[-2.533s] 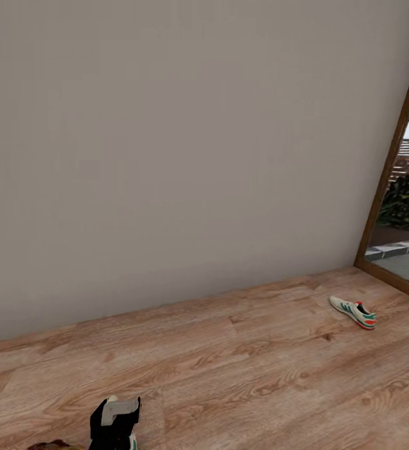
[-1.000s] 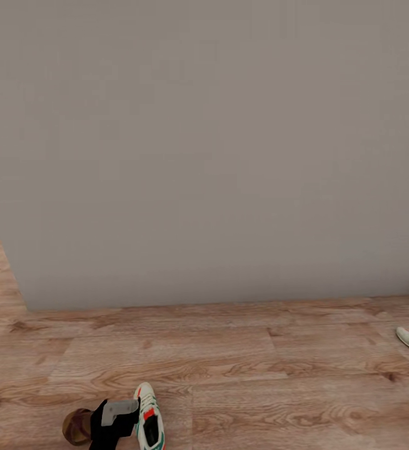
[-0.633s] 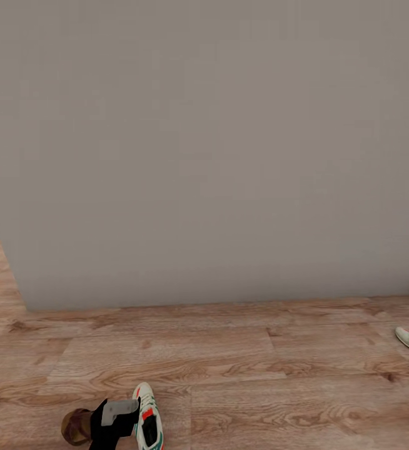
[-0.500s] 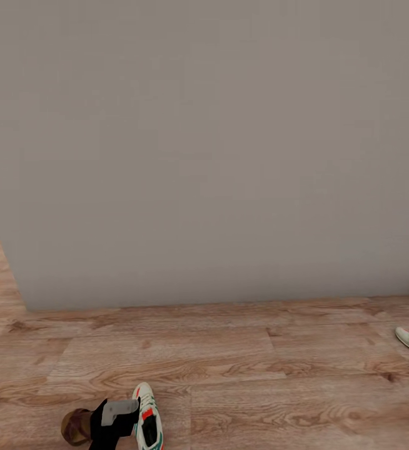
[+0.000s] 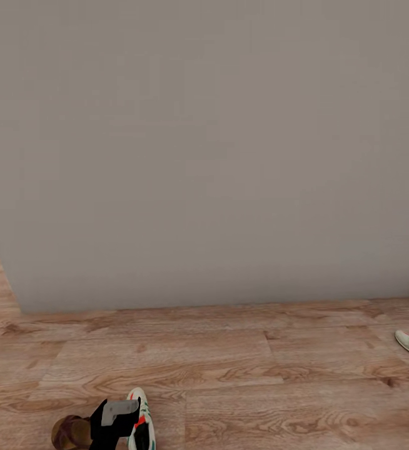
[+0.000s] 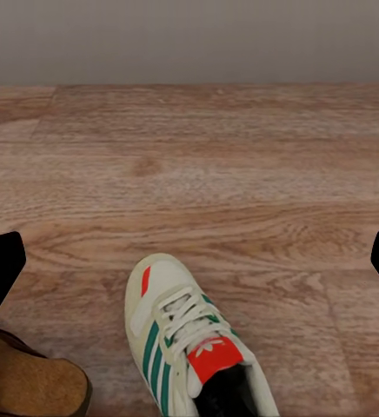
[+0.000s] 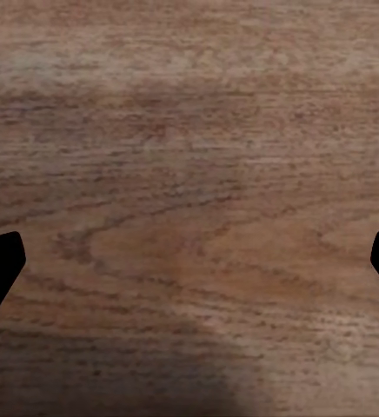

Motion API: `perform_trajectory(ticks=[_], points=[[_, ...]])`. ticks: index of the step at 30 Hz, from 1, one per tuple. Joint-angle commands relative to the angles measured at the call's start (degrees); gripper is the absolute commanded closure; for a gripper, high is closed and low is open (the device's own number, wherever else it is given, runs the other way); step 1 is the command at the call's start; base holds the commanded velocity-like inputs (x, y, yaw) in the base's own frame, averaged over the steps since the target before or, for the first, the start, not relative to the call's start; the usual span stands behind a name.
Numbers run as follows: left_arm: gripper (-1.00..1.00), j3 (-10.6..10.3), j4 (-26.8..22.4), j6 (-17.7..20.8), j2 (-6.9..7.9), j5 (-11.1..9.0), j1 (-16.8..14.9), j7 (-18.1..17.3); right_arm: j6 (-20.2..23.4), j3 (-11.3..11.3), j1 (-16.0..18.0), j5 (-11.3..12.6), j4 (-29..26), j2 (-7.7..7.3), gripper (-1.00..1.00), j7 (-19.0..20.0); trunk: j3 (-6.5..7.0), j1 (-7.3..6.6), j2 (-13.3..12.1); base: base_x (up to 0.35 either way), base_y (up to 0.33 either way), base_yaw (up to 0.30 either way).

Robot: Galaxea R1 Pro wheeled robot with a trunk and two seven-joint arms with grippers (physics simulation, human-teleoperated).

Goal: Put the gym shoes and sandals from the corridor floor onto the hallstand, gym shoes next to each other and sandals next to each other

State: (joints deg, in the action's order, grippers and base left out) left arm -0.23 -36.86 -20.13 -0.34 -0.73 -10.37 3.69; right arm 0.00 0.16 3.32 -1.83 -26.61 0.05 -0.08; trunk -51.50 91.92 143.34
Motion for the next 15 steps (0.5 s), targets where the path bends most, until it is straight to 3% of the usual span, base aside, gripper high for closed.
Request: perform_trajectory(ticks=[1,8,15], points=[[-1.0,-0.03,0.03,-0.18,-0.01,-0.07,-0.02,0.18,0.0,0.01,0.02,-0.19,-0.02,0.01,-1.0,-0.01,-0.06,-0.01,0.02,0.007,-0.007,0.0],[-1.0,-0.03,0.03,-0.18,-0.01,-0.07,-0.04,0.18,0.0,0.01,0.02,-0.19,-0.02,-0.01,-1.0,-0.01,-0.06,-0.01,0.02,0.002,-0.002,0.008],[-1.0,-0.03,0.03,-0.18,-0.01,-0.07,-0.04,0.18,0.0,0.01,0.02,-0.19,-0.05,-0.02,-1.0,-0.01,-0.06,-0.01,0.02,0.0,0.0,0.2]])
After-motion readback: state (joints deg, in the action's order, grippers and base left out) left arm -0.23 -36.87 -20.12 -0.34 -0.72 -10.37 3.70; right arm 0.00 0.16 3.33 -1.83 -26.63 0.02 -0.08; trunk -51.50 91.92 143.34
